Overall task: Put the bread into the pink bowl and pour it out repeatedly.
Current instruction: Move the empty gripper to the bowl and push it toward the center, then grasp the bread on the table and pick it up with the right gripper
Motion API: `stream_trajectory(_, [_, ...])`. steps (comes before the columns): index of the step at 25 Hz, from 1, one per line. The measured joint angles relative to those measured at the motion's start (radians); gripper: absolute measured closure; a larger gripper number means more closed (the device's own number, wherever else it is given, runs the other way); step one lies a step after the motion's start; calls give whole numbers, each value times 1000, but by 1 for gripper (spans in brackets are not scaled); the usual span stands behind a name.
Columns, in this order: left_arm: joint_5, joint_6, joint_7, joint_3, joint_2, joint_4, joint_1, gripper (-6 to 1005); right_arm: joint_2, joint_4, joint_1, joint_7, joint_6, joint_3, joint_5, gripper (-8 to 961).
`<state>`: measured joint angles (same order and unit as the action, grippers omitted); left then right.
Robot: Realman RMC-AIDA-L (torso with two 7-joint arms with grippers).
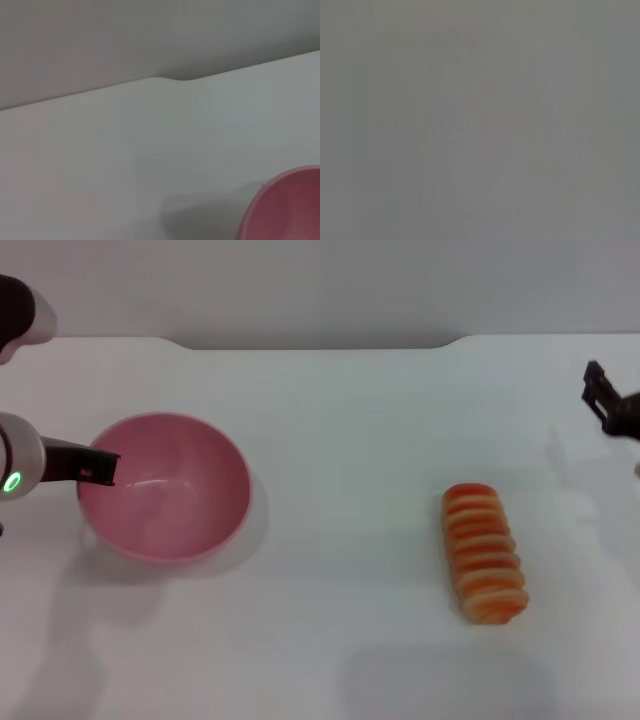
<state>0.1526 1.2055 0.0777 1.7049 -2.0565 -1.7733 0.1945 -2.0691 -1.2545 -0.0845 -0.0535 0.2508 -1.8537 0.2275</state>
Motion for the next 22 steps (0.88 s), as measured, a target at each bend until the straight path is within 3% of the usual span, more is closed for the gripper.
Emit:
stream_trajectory(3, [0,7,-1,-1,0,10,22,957,1,-174,18,2,-283,55,-20,347])
stream_trajectory(6, [0,5,-1,-2,0,29,35,957,1,-300,99,4,-609,112,-26,347])
stream_trajectory(11, [-3,1,-1,-2,0,48,45,957,1,-332,283,5,-1014,160,-28,349])
stream_trajectory(16, [-4,-8,-2,-9,1,68,62,956,-2,-310,369,5,-1167,158,30,350])
stream_trajectory(22, [-5,-17,-4,-15,1,83,75,956,-5,-349,361,1,-1229,118,79,352])
